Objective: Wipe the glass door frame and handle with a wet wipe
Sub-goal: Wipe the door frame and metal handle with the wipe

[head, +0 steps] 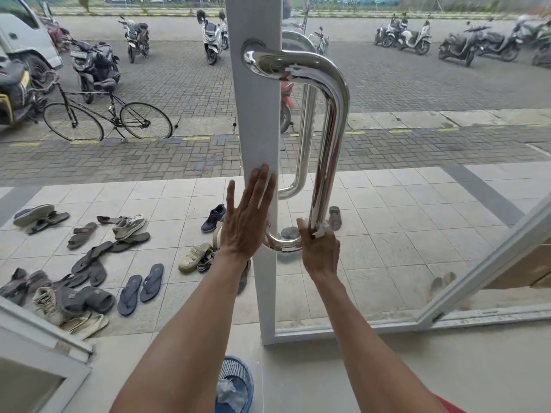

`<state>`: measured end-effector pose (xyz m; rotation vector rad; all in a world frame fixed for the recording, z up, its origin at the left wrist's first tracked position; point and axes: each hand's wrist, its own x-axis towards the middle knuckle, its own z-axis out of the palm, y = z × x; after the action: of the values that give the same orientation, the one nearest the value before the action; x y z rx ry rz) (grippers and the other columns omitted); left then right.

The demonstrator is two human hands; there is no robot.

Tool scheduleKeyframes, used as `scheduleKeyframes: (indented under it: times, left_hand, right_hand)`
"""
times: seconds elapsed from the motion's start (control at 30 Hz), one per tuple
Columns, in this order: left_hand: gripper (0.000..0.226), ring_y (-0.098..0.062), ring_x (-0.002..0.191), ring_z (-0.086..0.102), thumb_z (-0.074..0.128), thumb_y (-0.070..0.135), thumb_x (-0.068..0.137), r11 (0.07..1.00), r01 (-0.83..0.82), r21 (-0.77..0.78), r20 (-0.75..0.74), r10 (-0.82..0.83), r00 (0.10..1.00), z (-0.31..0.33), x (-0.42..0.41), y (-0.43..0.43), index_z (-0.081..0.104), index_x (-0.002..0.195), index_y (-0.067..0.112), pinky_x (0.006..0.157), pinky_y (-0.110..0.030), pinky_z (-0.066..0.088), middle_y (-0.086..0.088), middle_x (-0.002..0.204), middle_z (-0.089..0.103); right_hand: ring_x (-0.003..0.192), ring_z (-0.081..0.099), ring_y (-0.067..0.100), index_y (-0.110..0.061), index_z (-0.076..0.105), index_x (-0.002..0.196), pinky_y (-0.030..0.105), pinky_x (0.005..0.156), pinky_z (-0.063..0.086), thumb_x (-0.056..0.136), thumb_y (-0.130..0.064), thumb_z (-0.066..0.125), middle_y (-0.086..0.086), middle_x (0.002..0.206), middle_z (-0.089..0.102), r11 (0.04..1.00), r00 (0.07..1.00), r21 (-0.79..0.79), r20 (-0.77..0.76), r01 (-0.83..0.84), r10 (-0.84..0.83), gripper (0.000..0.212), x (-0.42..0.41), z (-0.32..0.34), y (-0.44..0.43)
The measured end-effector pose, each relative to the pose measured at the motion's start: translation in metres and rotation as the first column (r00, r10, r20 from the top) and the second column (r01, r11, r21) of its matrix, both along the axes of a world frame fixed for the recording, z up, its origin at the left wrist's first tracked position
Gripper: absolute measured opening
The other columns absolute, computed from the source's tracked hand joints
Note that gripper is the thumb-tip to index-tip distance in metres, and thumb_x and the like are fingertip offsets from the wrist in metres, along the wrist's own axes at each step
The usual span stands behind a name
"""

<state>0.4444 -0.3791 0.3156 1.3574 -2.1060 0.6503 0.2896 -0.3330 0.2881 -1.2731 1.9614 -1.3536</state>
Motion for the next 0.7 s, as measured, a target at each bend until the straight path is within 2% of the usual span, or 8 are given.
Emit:
scheduleKeyframes:
  times: [0.07,0.13,0.23,0.3,0.43,0.57,0.63,0.7]
  left_hand:
    - [0.085,-0.02,0.153,0.006,0.065,0.014,0.086,1.0,0.023,-0.01,0.01,-0.023,1.0,0.007,-0.003,-0.003,0.017,0.157,0.009,0.12,-0.058,0.011,-0.009,0.165,0.009]
    - [0.077,-0.02,0.153,0.007,0.057,0.022,0.092,1.0,0.028,-0.009,0.0,-0.028,1.0,0.012,-0.005,-0.004,0.017,0.157,0.009,0.12,-0.059,0.012,-0.008,0.166,0.01]
    - [0.073,-0.02,0.153,0.009,0.051,0.029,0.094,1.0,-0.002,-0.001,-0.029,0.002,1.0,0.011,-0.011,-0.003,0.018,0.157,0.01,0.12,-0.059,0.011,-0.007,0.165,0.011]
    - [0.071,-0.021,0.153,0.009,0.048,0.031,0.095,1.0,-0.018,0.005,-0.054,0.019,0.998,0.008,-0.018,-0.002,0.018,0.157,0.011,0.12,-0.059,0.01,-0.007,0.165,0.011]
    - [0.066,-0.021,0.153,0.008,0.04,0.031,0.099,1.0,-0.017,-0.002,-0.064,0.017,0.998,0.007,-0.02,-0.001,0.017,0.157,0.011,0.121,-0.057,0.008,-0.007,0.166,0.01]
    - [0.064,-0.019,0.153,0.009,0.043,0.028,0.099,0.999,0.006,-0.041,-0.03,-0.007,1.0,0.008,-0.011,-0.004,0.02,0.157,0.011,0.121,-0.057,0.005,-0.006,0.165,0.012]
    - [0.065,-0.017,0.153,0.01,0.046,0.027,0.099,0.998,0.017,-0.053,-0.006,-0.018,1.0,0.01,-0.007,-0.004,0.021,0.156,0.011,0.121,-0.057,0.004,-0.006,0.165,0.013]
    - [0.067,-0.016,0.153,0.011,0.048,0.026,0.098,0.998,0.023,-0.059,0.009,-0.023,1.0,0.014,-0.001,-0.005,0.02,0.156,0.01,0.121,-0.057,0.003,-0.005,0.165,0.012]
  right_hand:
    - [0.08,0.065,0.026,-0.022,0.048,0.1,0.046,0.076,0.054,0.072,-0.084,0.045,0.005,0.086,0.067,0.998,0.997,0.024,-0.056,-0.056,0.057,0.068,-0.003,-0.011,0.006]
    - [0.083,0.064,0.026,-0.028,0.034,0.113,0.045,0.077,0.053,0.07,-0.079,0.057,0.004,0.096,0.066,0.994,0.994,-0.046,-0.058,-0.098,0.095,0.07,0.0,0.001,0.011]
    - [0.092,0.059,0.02,-0.016,0.029,0.125,0.039,0.078,0.051,0.066,-0.07,0.068,-0.001,0.109,0.055,0.968,0.982,-0.21,-0.155,-0.136,0.104,0.089,0.01,0.032,0.013]
    - [0.104,0.058,0.023,-0.008,0.023,0.134,0.043,0.084,0.05,0.072,-0.076,0.057,0.004,0.123,0.048,0.956,0.972,-0.261,-0.223,-0.13,0.071,0.098,0.014,0.041,0.012]
    - [0.109,0.057,0.029,-0.012,0.016,0.138,0.058,0.088,0.046,0.092,-0.063,0.031,0.006,0.139,0.042,0.953,0.956,-0.209,-0.245,-0.217,0.164,0.071,0.006,0.008,0.017]
    - [0.103,0.059,0.031,-0.025,0.03,0.117,0.052,0.087,0.045,0.094,-0.067,0.017,0.007,0.121,0.059,0.983,0.963,-0.049,-0.211,-0.179,0.165,0.05,-0.002,-0.028,0.025]
    - [0.088,0.06,0.031,-0.021,0.033,0.107,0.048,0.078,0.046,0.094,-0.067,0.018,0.004,0.102,0.063,0.983,0.969,-0.103,-0.212,-0.152,0.127,0.05,-0.002,-0.025,0.02]
    - [0.071,0.057,0.029,-0.018,0.032,0.101,0.049,0.068,0.047,0.099,-0.056,0.026,-0.001,0.084,0.061,0.962,0.96,-0.238,-0.271,-0.132,0.064,0.039,0.001,-0.011,0.013]
